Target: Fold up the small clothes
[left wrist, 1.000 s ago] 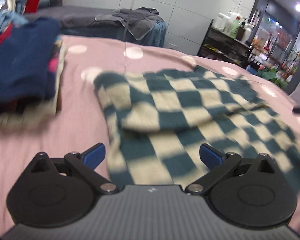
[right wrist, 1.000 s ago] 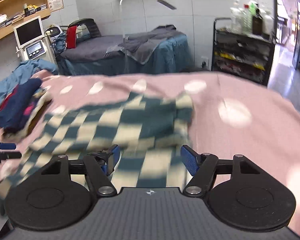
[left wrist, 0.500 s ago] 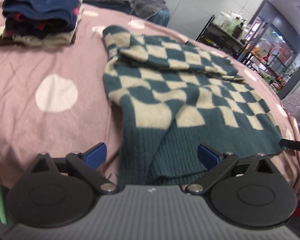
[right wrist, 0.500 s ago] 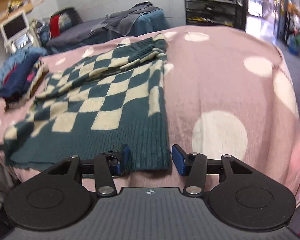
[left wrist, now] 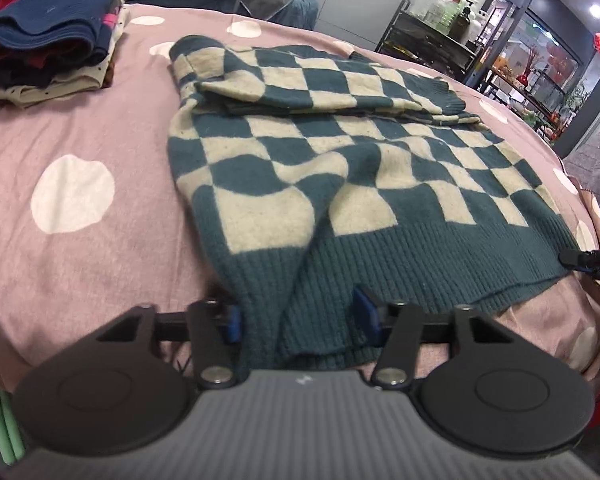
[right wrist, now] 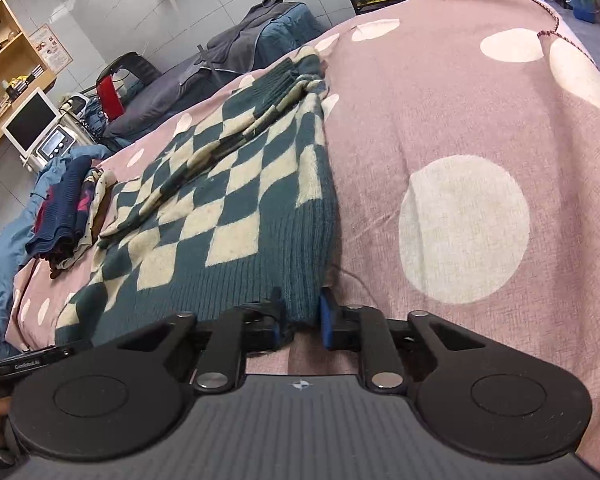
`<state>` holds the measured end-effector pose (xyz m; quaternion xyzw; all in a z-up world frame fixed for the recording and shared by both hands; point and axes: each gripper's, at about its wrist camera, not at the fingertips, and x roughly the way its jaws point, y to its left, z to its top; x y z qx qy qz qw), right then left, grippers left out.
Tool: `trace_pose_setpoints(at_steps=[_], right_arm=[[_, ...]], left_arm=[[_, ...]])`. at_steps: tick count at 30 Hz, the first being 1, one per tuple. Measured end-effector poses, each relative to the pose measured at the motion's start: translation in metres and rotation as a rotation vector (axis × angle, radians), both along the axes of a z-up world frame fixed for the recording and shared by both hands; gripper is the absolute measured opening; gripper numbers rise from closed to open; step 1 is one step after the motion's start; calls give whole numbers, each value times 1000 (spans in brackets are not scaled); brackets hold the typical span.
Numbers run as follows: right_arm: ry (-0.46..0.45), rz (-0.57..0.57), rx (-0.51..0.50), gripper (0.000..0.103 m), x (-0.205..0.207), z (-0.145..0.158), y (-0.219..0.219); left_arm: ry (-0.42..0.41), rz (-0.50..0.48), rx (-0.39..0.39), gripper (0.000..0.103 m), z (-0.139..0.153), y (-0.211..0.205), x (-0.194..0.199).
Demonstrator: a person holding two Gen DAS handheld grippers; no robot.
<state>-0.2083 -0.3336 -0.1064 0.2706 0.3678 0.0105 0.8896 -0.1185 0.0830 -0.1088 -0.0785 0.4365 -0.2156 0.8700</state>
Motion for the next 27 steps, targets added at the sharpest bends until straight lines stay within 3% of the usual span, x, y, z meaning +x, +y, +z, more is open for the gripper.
trace_pose_setpoints(at_steps=[3, 6, 9, 11, 14, 18, 21, 24, 26, 27], right_arm=[[-5, -3, 62, 20, -1, 0, -7], [-13, -13, 159, 19, 1, 5, -17], [-63, -15, 305, 18, 4, 21, -29], [-89, -10, 348, 18, 8, 33, -35], [-76, -13, 291, 18, 10, 44, -39], [-47, -32, 305, 18, 2, 43, -42], [-42, -7, 263, 18, -7, 48, -37], [52, -30, 230, 18, -14, 35, -38], [120, -35, 99, 18, -18, 28, -37], [149, -40, 73, 30, -19, 24, -38]], left_arm=[[12, -12, -11, 18, -1, 5, 3], [46, -14, -69, 13, 1, 10, 8], [81, -12, -234, 13, 13, 22, 13], [96, -14, -282, 13, 20, 28, 18], [113, -12, -257, 13, 23, 37, 23], [168, 6, -342, 12, 29, 49, 20], [163, -29, -309, 12, 37, 48, 9], [274, -7, -302, 9, 9, 52, 1], [323, 10, -273, 9, -11, 55, -6], [347, 25, -251, 11, -19, 56, -8]])
